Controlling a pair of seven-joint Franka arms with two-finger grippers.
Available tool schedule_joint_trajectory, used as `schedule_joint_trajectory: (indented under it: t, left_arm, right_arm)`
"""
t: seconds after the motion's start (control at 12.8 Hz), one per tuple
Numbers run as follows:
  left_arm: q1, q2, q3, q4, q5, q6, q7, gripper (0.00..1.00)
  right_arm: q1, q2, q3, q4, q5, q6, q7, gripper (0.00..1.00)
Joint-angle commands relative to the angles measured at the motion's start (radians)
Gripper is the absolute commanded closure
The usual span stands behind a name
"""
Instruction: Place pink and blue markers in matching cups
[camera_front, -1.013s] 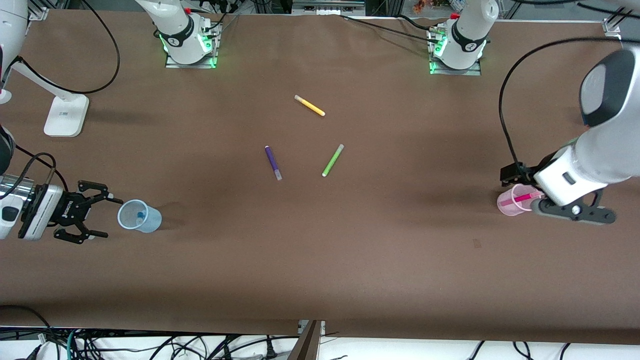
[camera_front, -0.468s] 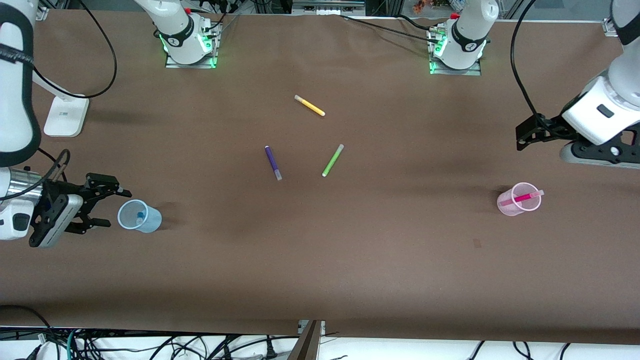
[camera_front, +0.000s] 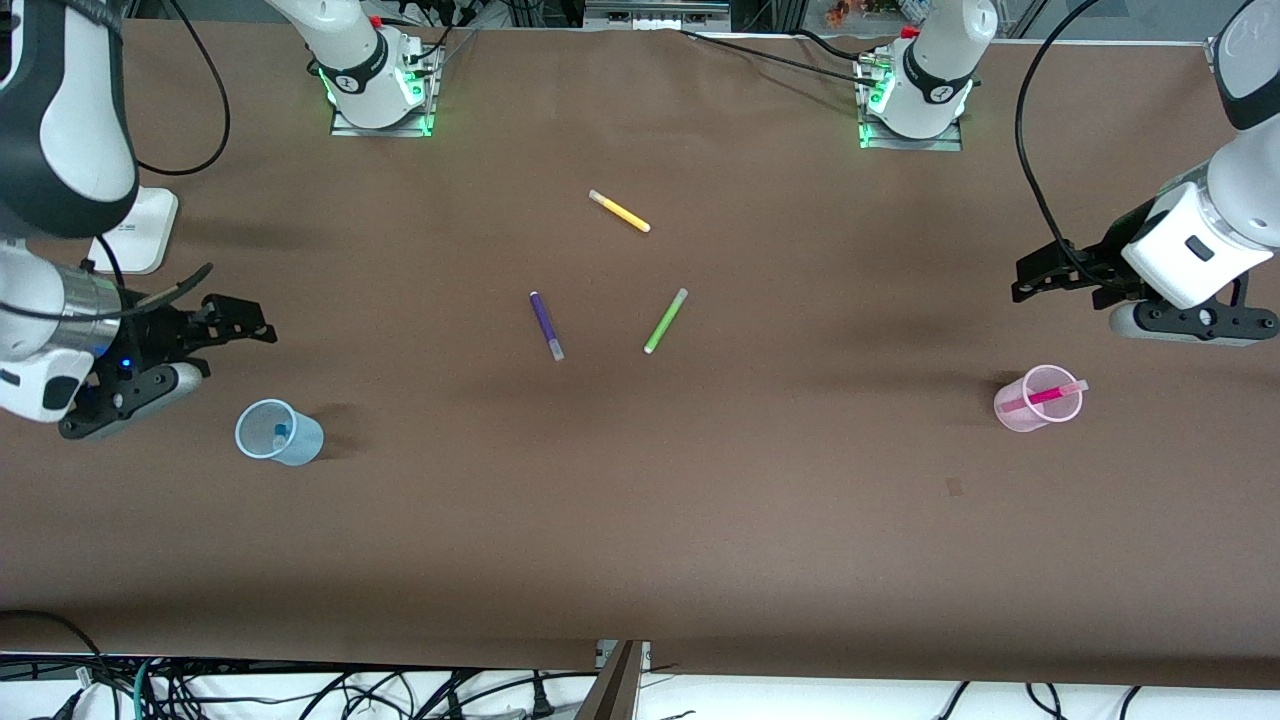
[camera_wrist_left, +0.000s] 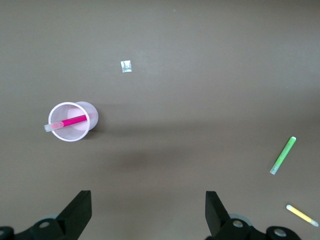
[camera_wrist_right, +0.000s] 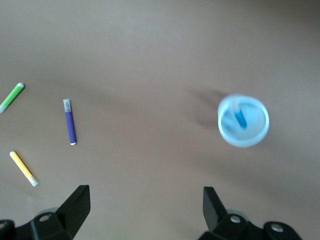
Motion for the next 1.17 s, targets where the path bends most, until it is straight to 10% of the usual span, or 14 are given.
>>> schedule_joint_trajectory:
  t: [0.0,0.39,1.09]
  left_arm:
    - [0.005,-0.071,0.013,-0.08,-0.028,0.026,0.032,0.0]
    - [0.013,-0.114,0.036,-0.135,-0.026,0.041,0.09,0.0]
    - [0.011,-0.137,0.025,-0.175,-0.012,0.066,0.089,0.0]
  right_arm:
    - [0.002,-0.153,0.009,-0.171,-0.053,-0.025,0.181,0.0]
    - [0.006,-0.33,0.026,-0.326,-0.133,-0.063,0.275,0.0]
    - [0.003,-0.42,-0.025,-0.296,-0.142,-0.104,0.26,0.0]
